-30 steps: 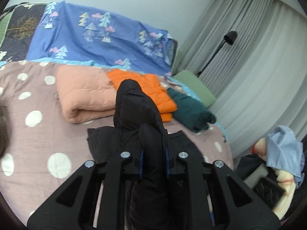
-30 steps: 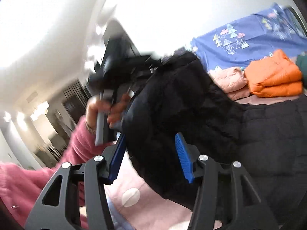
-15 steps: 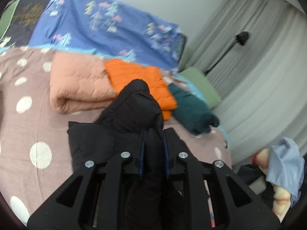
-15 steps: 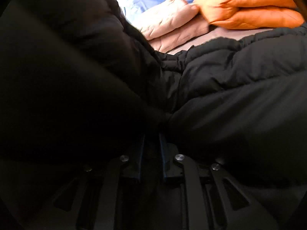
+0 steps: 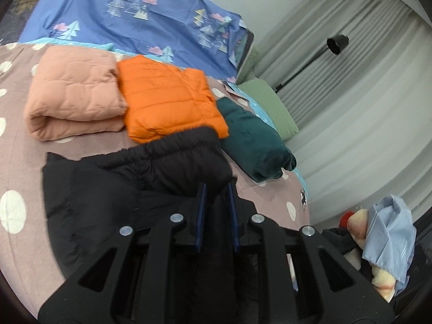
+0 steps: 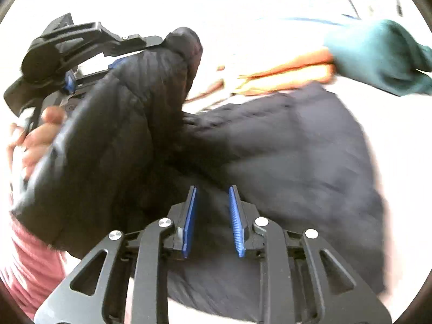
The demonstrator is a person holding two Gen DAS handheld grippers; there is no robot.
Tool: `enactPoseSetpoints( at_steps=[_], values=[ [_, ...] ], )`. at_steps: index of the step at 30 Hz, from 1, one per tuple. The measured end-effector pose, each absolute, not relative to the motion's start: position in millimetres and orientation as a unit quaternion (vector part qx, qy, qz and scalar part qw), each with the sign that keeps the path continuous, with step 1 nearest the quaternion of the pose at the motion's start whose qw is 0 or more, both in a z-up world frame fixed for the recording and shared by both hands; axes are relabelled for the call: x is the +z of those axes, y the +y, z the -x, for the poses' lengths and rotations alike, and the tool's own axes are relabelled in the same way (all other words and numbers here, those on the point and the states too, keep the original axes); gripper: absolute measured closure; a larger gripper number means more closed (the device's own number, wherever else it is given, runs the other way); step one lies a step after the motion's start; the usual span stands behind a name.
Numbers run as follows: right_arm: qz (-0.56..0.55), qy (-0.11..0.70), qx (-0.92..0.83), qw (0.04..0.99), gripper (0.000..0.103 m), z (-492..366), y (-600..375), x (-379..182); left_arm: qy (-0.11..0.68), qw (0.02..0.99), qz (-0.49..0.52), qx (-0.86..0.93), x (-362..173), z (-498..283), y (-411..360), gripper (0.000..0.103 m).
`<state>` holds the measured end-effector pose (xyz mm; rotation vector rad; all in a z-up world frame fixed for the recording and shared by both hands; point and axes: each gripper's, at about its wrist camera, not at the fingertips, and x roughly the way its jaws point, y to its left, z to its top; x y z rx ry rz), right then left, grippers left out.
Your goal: Fold large clothes
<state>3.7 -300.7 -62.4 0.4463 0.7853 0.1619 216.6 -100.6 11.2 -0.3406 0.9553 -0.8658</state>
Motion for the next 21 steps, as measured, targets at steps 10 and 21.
enactPoseSetpoints(
  at_steps=[10, 21],
  values=[
    [-0.269, 0.361, 0.148, 0.881, 0.043, 71.3, -305.2, -36.9, 0.465, 0.770, 0.070, -0.432, -31.2, -203.2, -181.3, 0.087],
    [-0.268, 0.391, 0.228, 0.850, 0.023, 45.5, -241.2, -36.0, 0.435, 0.768, 0.089, -0.461, -12.7, -198.1, -159.3, 0.076]
  ],
)
